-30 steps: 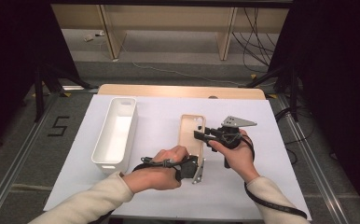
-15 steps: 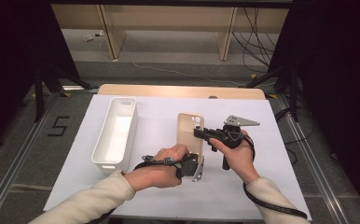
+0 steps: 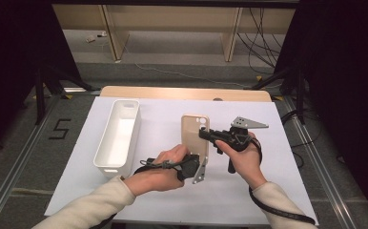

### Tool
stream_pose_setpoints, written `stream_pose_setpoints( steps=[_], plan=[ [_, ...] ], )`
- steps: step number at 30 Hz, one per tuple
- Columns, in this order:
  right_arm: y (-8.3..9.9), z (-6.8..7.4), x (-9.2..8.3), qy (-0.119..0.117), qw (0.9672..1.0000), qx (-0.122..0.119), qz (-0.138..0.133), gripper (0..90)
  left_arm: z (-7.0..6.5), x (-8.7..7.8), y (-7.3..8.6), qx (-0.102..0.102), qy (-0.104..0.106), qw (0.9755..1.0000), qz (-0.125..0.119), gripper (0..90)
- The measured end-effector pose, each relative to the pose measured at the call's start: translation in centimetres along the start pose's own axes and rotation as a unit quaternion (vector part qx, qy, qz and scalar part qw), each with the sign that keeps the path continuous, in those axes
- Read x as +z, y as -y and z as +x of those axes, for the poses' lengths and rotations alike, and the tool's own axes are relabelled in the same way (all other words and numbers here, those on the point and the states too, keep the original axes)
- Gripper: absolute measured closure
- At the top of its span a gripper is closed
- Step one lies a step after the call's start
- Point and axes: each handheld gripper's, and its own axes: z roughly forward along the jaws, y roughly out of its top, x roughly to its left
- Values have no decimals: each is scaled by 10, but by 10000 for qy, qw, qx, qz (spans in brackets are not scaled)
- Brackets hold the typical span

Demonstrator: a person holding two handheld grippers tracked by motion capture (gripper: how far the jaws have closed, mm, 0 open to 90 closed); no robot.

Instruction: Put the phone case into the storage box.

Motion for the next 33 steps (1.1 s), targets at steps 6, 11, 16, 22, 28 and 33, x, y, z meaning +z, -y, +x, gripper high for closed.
stream_pose_setpoints(
  steps=[6, 11, 16, 22, 28, 33],
  plan=[
    [0, -2, -2, 61, 10000, -9, -55, 812, 3, -21, 11, -568, -427, 9962, -500, 627],
    [0, -1, -3, 91, 9999, -66, -76, 812, 2, -33, 23, -1245, -648, 9854, -969, 456],
    [0, 0, -5, 142, 9997, -157, -149, 812, 3, -44, 36, -1993, -915, 9655, -1407, 292],
    [0, 0, -9, 173, 9993, -246, -210, 811, 2, -49, 56, -2877, -1067, 9330, -1882, 213],
    [1, 2, -11, 195, 9991, -247, -294, 810, 7, -52, 69, -3551, -1125, 9034, -2125, 209],
    [2, 4, -12, 246, 9985, -373, -329, 810, 14, -52, 75, -3840, -1215, 8875, -2237, 228]
  ],
)
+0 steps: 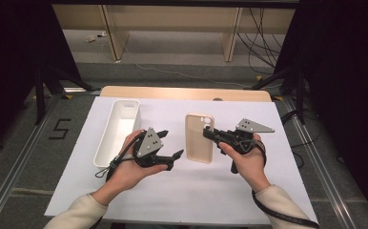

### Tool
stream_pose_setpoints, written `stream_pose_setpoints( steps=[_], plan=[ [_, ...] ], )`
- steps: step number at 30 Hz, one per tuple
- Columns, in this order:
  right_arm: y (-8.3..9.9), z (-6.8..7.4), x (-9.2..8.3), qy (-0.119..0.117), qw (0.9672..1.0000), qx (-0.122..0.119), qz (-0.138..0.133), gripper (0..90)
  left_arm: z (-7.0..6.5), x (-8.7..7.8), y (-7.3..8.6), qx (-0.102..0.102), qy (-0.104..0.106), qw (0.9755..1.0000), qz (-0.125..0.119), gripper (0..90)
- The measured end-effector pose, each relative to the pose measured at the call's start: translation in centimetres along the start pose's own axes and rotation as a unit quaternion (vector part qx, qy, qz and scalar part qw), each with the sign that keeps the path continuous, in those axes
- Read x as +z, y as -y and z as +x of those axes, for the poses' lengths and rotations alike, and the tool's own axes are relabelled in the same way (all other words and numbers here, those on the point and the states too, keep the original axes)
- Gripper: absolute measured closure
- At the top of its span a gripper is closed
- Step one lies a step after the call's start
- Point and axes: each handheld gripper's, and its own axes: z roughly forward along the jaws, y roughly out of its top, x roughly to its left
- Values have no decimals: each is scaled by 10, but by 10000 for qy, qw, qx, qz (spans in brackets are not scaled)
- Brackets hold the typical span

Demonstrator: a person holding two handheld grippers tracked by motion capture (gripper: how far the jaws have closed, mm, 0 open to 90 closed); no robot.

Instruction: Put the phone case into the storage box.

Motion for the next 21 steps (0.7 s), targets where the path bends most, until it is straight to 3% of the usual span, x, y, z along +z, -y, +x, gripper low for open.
stream_pose_setpoints(
  steps=[4, 6, 7, 13, 21],
  plan=[
    [1, 1, 0, -29, 10000, -55, -30, 810, 7, 1, -2, -199, -14, 9998, -81, 271],
    [0, 3, -1, -23, 10000, -36, 79, 810, 8, 2, -4, -286, -52, 9995, -138, 291],
    [1, 3, 0, -44, 10000, -65, -59, 810, 9, 2, -5, -312, -78, 9994, -156, 299],
    [2, 5, 2, -77, 9998, -107, -125, 810, 11, 7, -12, -470, -105, 9984, -302, 341],
    [2, 7, 1, -83, 9999, -118, -69, 809, 8, 13, -20, -645, -52, 9965, -531, 431]
  ],
)
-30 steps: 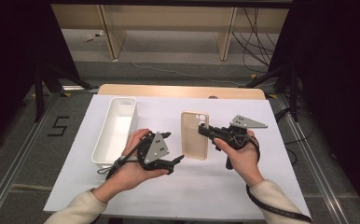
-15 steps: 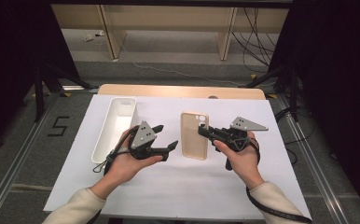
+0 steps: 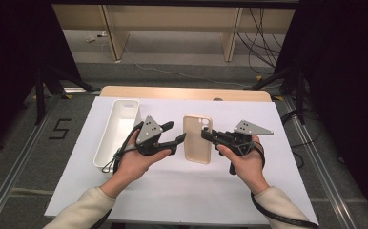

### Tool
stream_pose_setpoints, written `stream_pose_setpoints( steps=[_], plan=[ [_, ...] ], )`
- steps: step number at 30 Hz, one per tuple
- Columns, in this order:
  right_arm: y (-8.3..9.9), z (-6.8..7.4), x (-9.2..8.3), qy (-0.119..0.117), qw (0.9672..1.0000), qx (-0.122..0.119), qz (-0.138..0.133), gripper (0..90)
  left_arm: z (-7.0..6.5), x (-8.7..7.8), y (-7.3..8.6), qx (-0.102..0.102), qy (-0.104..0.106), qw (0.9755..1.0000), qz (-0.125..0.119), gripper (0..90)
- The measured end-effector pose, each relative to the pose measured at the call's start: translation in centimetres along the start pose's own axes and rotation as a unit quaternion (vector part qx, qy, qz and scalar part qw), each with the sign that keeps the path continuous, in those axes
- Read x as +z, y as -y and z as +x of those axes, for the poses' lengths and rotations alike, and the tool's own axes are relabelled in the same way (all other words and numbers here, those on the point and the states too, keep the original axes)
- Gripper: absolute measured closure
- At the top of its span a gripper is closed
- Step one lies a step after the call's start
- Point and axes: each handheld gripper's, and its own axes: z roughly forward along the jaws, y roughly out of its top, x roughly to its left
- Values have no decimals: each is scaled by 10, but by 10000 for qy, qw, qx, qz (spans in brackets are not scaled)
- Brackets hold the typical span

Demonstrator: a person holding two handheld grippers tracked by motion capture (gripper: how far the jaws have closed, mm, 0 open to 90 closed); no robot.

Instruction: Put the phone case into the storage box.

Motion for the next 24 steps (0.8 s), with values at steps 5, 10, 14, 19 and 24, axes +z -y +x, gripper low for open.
stream_pose_setpoints(
  steps=[5, 10, 14, 19, 24],
  plan=[
    [0, 0, 0, 3, 10000, 8, 1, 810, 0, 5, -2, -210, 16, 9998, -68, 511],
    [1, 0, 1, 2, 10000, 2, 17, 809, 0, 10, -4, -303, -30, 9995, -85, 568],
    [1, 1, 2, -9, 10000, 19, 84, 809, 2, 13, -5, -431, -27, 9990, -99, 609],
    [2, 1, 2, -24, 10000, 9, 90, 809, 1, 15, -6, -521, -9, 9986, -129, 641],
    [2, 1, 3, -28, 10000, -9, 10, 810, 0, 17, -7, -542, -28, 9984, -160, 662]
  ],
)
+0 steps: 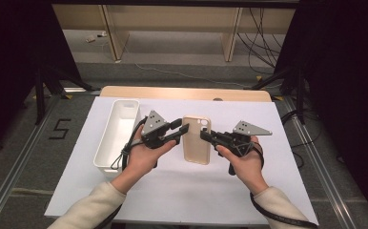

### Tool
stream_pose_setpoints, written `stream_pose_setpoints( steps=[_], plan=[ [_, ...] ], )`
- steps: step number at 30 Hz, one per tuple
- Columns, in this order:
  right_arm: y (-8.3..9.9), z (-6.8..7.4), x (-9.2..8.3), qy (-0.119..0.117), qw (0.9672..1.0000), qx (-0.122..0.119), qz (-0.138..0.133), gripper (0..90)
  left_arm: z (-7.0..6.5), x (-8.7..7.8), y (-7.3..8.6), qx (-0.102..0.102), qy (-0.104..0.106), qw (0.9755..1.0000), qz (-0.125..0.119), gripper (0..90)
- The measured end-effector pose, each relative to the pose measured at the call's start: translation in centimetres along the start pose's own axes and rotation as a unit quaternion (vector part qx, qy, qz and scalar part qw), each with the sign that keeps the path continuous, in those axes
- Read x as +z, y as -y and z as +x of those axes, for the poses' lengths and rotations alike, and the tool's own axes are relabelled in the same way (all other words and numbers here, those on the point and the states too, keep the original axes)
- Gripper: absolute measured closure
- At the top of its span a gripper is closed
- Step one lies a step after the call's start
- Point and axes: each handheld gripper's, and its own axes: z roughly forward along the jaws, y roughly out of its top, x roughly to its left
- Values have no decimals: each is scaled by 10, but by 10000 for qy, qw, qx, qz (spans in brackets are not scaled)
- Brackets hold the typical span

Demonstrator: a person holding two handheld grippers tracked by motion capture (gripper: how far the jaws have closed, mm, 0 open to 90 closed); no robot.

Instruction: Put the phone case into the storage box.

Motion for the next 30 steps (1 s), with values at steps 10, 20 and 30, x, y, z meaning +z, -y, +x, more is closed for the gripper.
stream_pose_setpoints(
  steps=[10, 20, 30],
  plan=[
    [-1, 1, -2, -43, 9999, 13, 155, 810, 1, 1, 1, -117, -114, 9999, -37, 776],
    [1, 2, 2, -36, 10000, -22, 19, 809, 1, 1, 3, -184, -210, 9996, -26, 822],
    [2, 2, 2, -41, 9998, -103, 144, 807, -4, -3, 1, -291, -326, 9990, -39, 846]
  ],
)
